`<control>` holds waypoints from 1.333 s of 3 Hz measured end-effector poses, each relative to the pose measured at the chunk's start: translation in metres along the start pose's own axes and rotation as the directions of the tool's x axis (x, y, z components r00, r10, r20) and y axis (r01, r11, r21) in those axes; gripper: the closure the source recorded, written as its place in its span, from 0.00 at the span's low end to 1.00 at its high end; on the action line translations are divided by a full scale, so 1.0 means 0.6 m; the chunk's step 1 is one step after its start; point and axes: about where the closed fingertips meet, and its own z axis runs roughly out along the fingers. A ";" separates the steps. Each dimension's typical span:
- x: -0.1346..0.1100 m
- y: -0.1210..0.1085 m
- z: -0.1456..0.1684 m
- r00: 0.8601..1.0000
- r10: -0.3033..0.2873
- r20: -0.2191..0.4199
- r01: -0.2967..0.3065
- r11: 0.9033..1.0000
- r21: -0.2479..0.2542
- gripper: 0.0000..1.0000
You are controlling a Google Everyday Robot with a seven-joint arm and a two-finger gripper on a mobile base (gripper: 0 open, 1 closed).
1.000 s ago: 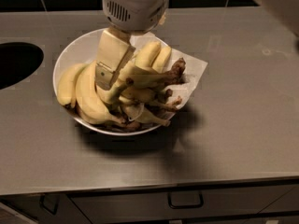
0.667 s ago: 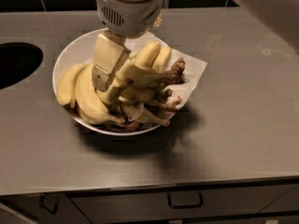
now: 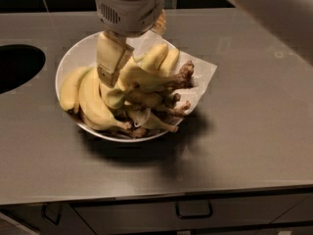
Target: Pick banana from white bowl
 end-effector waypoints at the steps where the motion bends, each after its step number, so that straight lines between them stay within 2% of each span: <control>1: 0.006 0.001 0.004 0.999 0.038 -0.004 -0.038 0.999 0.001 0.16; 3: 0.022 0.008 0.012 0.997 0.079 -0.003 -0.079 0.997 -0.004 0.19; 4: 0.023 0.008 0.011 0.996 0.091 -0.005 -0.091 0.996 -0.001 0.29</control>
Offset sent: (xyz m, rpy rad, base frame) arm -0.0092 -0.0157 -0.0314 -0.0007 0.0631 -0.0996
